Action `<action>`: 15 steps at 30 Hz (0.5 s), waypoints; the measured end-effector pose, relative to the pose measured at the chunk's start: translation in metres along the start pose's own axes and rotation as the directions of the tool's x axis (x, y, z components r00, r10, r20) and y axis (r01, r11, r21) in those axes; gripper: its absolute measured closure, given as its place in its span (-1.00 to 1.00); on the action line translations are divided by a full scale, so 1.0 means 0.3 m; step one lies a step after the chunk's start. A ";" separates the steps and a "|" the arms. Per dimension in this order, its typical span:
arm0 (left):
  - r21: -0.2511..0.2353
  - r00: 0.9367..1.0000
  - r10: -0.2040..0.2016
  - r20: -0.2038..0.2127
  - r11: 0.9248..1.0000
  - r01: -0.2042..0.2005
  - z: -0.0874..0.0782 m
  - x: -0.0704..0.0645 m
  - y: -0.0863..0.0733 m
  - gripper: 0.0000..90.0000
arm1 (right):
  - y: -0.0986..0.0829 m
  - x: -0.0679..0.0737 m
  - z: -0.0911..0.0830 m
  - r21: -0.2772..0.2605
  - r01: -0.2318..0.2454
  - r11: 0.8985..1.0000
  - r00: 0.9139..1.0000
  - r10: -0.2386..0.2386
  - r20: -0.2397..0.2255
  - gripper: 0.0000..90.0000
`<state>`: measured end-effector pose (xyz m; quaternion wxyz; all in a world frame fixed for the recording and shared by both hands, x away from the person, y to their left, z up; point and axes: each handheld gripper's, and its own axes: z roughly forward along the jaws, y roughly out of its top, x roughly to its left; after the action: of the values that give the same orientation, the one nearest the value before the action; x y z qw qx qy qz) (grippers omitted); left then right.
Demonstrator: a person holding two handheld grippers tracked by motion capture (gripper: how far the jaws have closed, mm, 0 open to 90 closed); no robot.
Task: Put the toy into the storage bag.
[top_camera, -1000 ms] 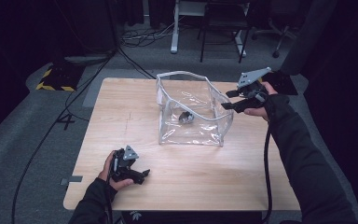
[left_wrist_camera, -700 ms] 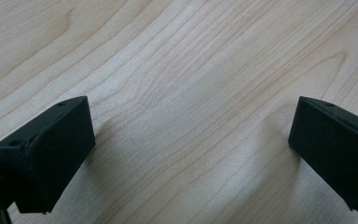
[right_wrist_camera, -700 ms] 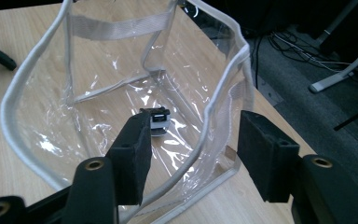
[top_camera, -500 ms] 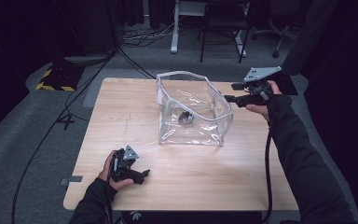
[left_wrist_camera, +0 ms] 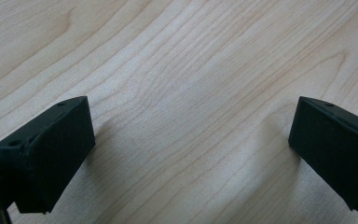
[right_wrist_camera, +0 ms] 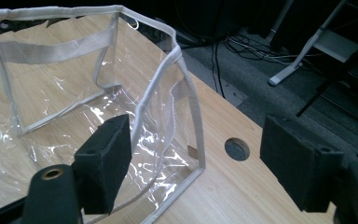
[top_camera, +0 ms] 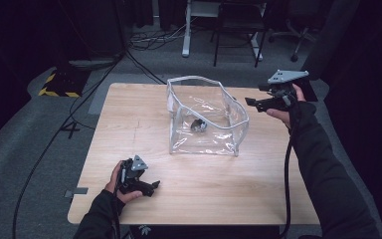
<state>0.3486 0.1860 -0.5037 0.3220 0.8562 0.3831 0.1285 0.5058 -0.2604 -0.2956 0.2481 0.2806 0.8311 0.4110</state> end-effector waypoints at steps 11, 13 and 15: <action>0.000 1.000 0.000 0.000 1.000 0.000 0.000 0.000 0.000 -0.99 | -0.031 -0.030 -0.019 0.002 -0.043 0.999 0.998 0.043 0.052 -0.50; -0.001 1.000 0.001 -0.001 1.000 -0.001 0.000 0.000 0.000 -0.99 | -0.038 -0.035 -0.020 -0.002 -0.039 0.999 0.998 0.039 0.052 -0.49; 0.000 1.000 0.000 0.000 1.000 0.000 0.000 0.000 0.000 -0.99 | -0.044 -0.036 -0.023 0.001 -0.043 0.999 0.998 0.043 0.052 -0.49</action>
<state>0.3486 0.1860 -0.5037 0.3219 0.8562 0.3830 0.1285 0.5056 -0.2780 -0.3009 0.2606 0.3093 0.8185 0.4081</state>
